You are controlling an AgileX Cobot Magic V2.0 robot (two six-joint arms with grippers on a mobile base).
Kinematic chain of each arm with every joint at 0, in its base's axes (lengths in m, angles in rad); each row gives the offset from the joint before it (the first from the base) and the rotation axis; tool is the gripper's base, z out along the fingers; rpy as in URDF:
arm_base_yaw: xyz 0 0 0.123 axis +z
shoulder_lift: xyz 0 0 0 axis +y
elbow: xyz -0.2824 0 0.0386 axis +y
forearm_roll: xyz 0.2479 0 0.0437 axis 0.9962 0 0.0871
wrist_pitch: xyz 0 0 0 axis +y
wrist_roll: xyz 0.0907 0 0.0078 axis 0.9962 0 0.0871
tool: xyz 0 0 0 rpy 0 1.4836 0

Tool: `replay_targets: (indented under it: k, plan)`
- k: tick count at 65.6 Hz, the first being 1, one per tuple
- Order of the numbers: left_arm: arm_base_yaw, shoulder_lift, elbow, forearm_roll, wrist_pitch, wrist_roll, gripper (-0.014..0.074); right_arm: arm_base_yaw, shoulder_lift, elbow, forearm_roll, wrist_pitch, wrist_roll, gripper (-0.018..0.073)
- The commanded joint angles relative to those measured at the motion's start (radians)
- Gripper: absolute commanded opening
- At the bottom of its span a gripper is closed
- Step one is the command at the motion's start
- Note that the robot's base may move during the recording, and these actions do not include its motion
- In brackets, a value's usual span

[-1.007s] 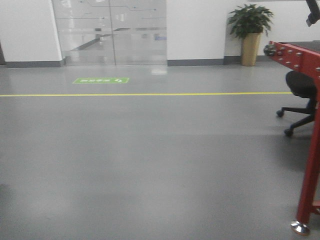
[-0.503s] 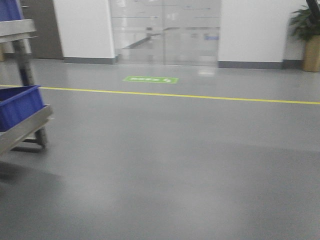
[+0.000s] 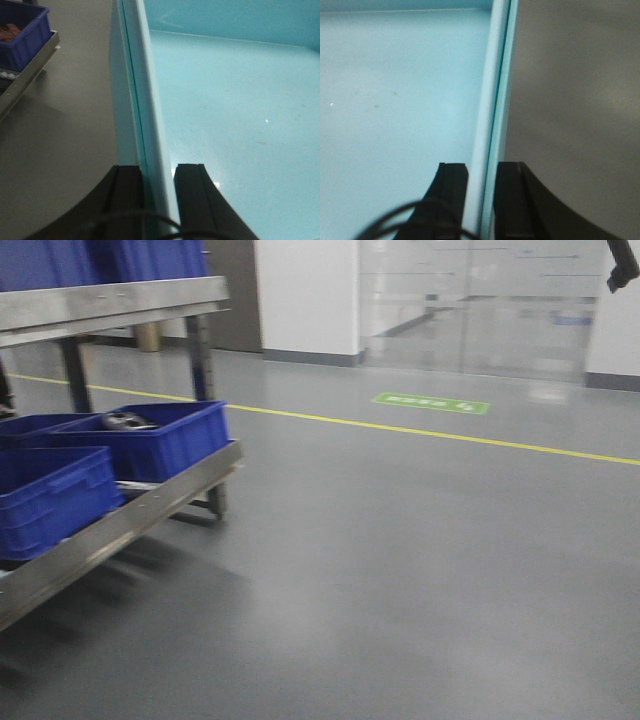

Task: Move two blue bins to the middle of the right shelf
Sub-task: 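Turn toward another shelf of blue bins holding the teal bin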

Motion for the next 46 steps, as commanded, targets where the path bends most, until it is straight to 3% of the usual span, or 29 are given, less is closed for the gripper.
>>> replay_targets:
  k: [1, 46]
  plan:
    - [-0.031, -0.010, -0.022, -0.287, -0.091, -0.001, -0.0111, 0.027, -0.009, -0.011, 0.132, -0.236, -0.007, -0.0153]
    - [-0.031, -0.010, -0.022, -0.287, -0.091, -0.001, -0.0111, 0.027, -0.009, -0.011, 0.132, -0.236, -0.007, -0.0153]
